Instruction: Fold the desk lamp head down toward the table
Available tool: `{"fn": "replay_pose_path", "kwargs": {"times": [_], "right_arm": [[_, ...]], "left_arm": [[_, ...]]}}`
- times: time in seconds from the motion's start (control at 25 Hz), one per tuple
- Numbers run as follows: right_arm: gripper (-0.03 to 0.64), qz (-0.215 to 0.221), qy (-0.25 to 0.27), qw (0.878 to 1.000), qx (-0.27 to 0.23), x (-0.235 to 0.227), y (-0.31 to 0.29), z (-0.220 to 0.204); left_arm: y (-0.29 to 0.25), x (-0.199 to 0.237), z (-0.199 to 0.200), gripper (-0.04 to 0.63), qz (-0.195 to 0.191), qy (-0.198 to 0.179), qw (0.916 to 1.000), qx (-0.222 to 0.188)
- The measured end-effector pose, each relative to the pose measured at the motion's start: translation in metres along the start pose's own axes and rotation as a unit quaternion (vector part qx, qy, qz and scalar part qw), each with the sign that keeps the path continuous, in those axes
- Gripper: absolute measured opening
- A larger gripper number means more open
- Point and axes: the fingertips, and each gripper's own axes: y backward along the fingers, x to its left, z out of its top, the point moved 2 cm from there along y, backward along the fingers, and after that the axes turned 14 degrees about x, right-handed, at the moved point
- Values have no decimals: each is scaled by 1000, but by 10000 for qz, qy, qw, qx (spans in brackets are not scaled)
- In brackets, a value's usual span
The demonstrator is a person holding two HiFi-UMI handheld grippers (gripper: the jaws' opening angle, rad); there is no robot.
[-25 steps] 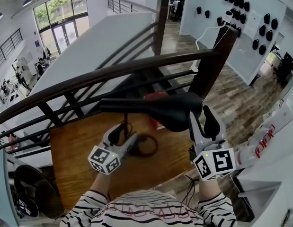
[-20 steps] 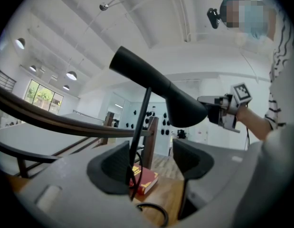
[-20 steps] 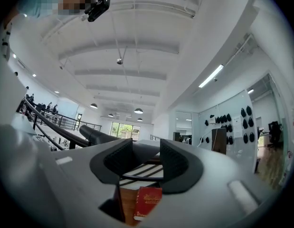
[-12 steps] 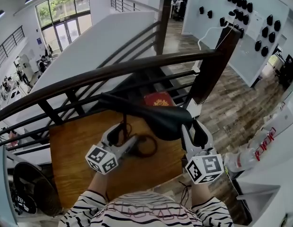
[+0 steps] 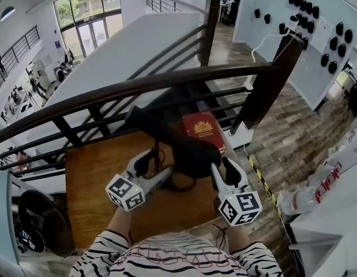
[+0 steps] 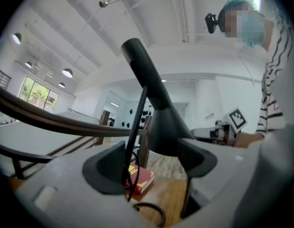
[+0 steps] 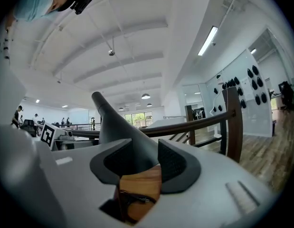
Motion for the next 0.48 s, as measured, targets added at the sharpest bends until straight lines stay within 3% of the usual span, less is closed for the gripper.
{"fn": "replay_pose_path", "kwargs": {"times": [0.48], "right_arm": [[146,426,-181,9983,366,17,-29,-25]], "left_arm": [[1,-3,-1,385,-187,-110,9997,83]]}}
